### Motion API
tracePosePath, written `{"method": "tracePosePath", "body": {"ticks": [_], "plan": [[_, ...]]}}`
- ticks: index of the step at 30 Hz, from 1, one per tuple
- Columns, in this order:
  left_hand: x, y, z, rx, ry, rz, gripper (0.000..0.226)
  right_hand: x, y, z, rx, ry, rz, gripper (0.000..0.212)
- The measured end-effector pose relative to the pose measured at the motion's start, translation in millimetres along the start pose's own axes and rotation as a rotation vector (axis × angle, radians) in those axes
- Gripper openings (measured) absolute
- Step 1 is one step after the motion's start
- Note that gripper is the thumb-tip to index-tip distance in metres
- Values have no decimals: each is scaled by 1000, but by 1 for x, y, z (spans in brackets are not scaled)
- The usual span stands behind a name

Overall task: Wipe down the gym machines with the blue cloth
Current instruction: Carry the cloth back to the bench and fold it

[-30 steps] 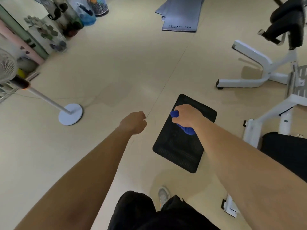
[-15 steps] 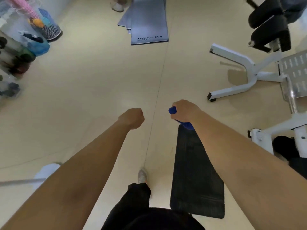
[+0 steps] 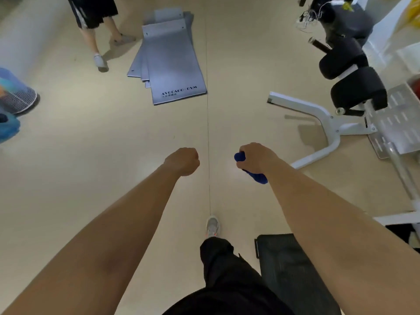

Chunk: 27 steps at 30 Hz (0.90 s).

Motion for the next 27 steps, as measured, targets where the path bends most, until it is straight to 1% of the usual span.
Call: {"method": "tracePosePath", "body": {"ticks": [4, 8, 10, 13, 16, 18, 21, 24, 27], "plan": [[70, 102, -20, -42, -15, -23, 35, 71, 104, -16, -4, -7, 0, 16], [136, 197, -44, -51, -76, -4, 37, 145, 189, -33, -37, 4, -35, 17], [154, 231, -54, -72, -54, 15, 39, 167, 220, -42, -50, 9, -32, 18], [193, 314, -73, -109, -10, 27, 40, 210, 291, -67, -88, 22, -56, 18], [235, 402, -96, -154, 29, 8, 39, 253, 361, -97, -130, 10, -84, 16], [259, 460, -113, -195, 39, -3, 38, 279, 404, -117, -174, 13, -96, 18], [298, 541, -141, -256, 108, 31, 40, 323, 461, -144, -252, 47, -99, 19], [339, 612, -174, -285, 148, 34, 39, 372, 515, -170, -280, 114, -164, 13], [378, 672, -217, -308, 152, 41, 34, 416, 565, -200, -300, 149, -219, 13]]}}
Point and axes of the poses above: each hand's wrist, its own y-axis towards the middle knuckle, its own x-axis out of the back of the hand, z = x × y, the point moved 7 cm from there along y, towards the middle knuckle, and after that the axes turned 12 degrees about x, right-handed, at the moved point
